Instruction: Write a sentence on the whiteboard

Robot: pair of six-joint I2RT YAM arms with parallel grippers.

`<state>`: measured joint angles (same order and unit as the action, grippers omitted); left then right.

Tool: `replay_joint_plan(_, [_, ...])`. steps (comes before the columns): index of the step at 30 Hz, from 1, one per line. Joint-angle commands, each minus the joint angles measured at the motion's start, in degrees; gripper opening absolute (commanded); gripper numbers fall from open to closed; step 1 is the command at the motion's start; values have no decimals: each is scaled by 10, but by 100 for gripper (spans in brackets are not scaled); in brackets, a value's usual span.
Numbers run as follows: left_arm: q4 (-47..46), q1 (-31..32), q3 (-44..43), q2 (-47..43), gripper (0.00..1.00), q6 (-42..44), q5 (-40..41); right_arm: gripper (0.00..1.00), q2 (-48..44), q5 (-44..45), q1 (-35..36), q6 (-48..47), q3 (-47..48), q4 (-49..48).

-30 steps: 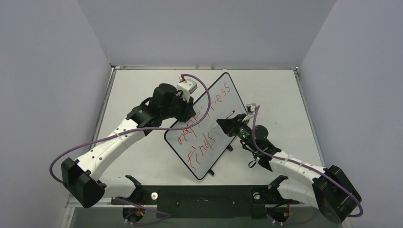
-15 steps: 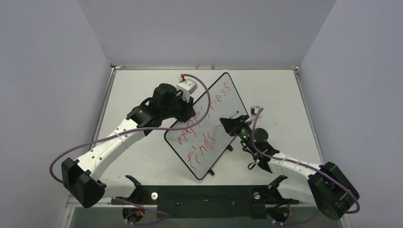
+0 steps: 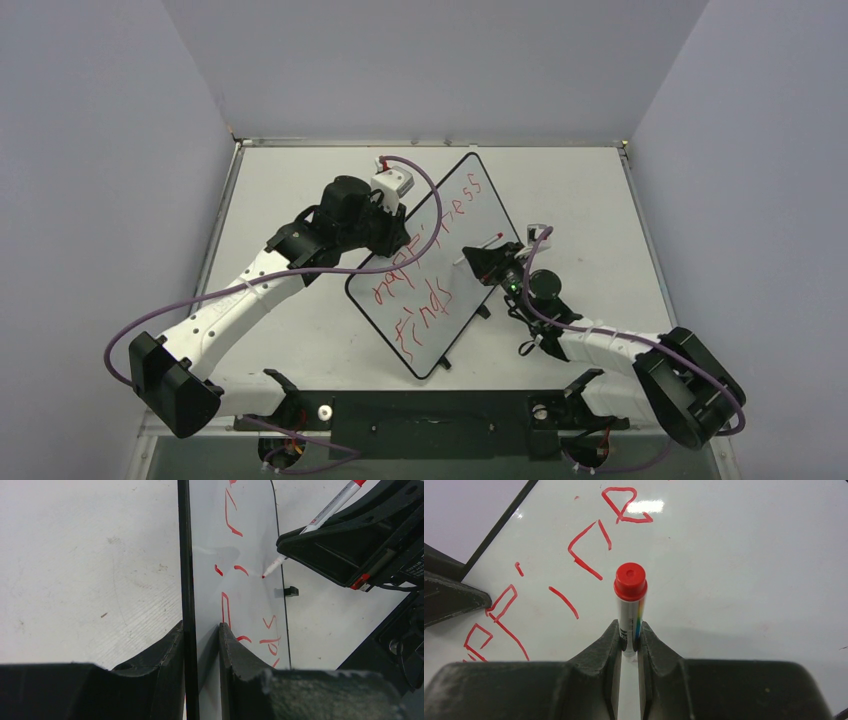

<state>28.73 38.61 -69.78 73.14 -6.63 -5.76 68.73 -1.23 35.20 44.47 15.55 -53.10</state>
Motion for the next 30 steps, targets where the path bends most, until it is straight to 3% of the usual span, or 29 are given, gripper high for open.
replay_joint_plan(1, [-13, 1, -1, -22, 0, 48, 31, 0, 13, 19, -5, 1, -16, -22])
replay_joint_plan(16, [-12, 1, -2, -20, 0, 49, 31, 0, -34, 49, -12, -11, -56, 33])
replay_joint_plan(30, [-11, 1, 0, -19, 0, 49, 31, 0, -40, 39, -29, -34, 33, 91])
